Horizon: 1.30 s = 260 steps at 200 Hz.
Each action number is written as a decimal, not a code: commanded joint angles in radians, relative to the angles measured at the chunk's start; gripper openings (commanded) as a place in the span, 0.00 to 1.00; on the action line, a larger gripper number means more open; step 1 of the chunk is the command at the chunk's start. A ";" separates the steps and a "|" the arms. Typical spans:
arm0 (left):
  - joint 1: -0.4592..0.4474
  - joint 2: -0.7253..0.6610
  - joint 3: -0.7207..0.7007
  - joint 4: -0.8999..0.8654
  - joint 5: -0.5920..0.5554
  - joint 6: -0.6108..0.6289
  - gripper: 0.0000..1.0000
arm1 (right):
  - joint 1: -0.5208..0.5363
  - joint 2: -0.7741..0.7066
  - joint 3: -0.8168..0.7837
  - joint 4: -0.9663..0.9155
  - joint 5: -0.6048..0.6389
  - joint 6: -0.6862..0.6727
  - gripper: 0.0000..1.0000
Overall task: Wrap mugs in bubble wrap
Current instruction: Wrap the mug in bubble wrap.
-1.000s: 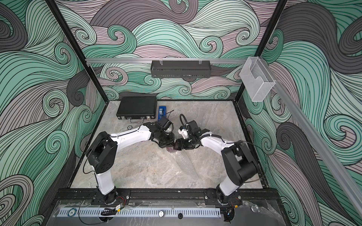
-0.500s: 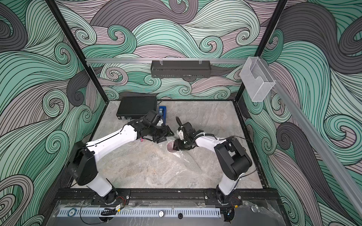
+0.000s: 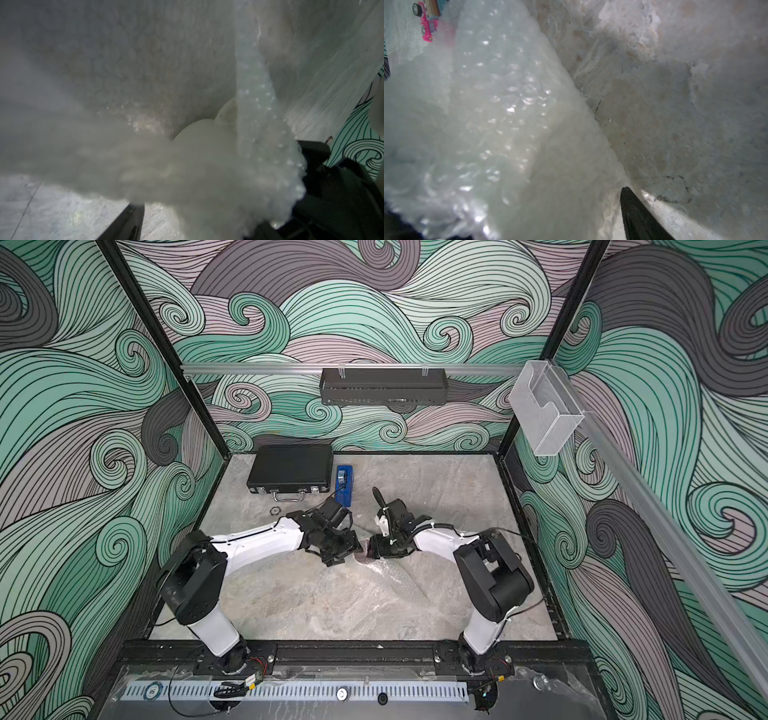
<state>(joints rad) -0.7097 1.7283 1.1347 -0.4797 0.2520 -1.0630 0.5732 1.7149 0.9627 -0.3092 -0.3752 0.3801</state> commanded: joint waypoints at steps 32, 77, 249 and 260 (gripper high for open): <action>-0.041 0.136 0.054 -0.153 -0.118 -0.038 0.35 | -0.022 -0.098 0.018 -0.042 -0.001 0.025 0.69; -0.048 0.179 0.122 -0.176 -0.118 -0.034 0.25 | -0.157 -0.373 0.016 -0.275 0.000 -0.011 0.79; -0.066 0.221 0.201 -0.191 -0.051 -0.084 0.25 | -0.587 -0.830 -0.722 0.243 -0.214 0.996 0.46; -0.067 0.224 0.208 -0.192 -0.051 -0.084 0.25 | -0.582 -0.851 -0.731 0.245 -0.201 1.013 0.35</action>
<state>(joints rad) -0.7643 1.9099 1.3289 -0.6605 0.1818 -1.1385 -0.0299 0.8982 0.2276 -0.1123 -0.5663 1.3197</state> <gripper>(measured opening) 0.252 0.448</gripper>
